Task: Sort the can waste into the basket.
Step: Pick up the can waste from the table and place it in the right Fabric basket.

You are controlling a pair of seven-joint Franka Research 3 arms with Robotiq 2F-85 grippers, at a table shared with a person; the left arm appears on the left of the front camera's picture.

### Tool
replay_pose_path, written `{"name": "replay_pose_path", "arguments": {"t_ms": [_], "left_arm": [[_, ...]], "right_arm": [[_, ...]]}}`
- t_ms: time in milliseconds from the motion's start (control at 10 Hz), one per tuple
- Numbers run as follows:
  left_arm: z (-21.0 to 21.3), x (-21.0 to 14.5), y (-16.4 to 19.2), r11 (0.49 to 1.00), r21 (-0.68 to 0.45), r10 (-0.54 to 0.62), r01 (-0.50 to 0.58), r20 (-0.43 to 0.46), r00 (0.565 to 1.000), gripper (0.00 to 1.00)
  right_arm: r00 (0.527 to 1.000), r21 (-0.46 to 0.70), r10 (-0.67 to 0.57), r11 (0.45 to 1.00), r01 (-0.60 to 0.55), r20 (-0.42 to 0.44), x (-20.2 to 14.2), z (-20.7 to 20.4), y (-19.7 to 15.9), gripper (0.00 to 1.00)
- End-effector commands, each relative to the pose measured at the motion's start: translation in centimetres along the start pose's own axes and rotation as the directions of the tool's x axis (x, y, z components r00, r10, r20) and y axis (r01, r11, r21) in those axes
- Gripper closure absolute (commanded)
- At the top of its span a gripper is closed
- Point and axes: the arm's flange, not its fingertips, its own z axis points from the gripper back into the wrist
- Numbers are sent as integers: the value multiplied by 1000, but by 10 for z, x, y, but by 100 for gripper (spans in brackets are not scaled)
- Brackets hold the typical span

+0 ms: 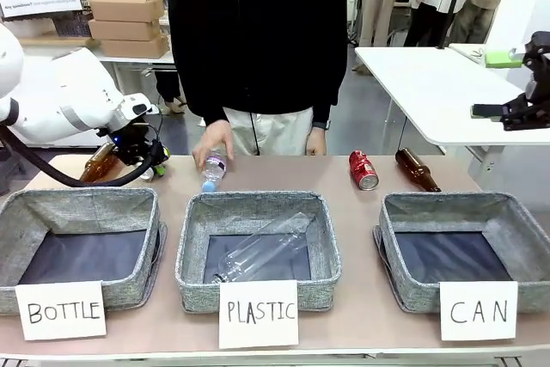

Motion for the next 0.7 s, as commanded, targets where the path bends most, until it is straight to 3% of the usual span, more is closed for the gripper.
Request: {"name": "replay_pose_path", "arguments": {"t_ms": [0, 100, 400, 600], "left_arm": [[0, 0, -2, 1000, 17, 12, -12, 8, 1000, 96], [1, 0, -4, 1000, 19, 8, -9, 6, 1000, 100], [12, -3, -7, 1000, 12, 8, -8, 29, 1000, 100], [57, -13, -16, 999, -23, 37, -36, 62, 997, 100]], "right_arm": [[1000, 22, 28, 999, -29, 10, 4, -2, 1, 0], [1000, 22, 28, 999, -29, 10, 4, -2, 1, 0], [1000, 22, 28, 999, -29, 10, 4, -2, 1, 0], [1000, 22, 28, 999, -29, 10, 4, -2, 1, 0]]}}
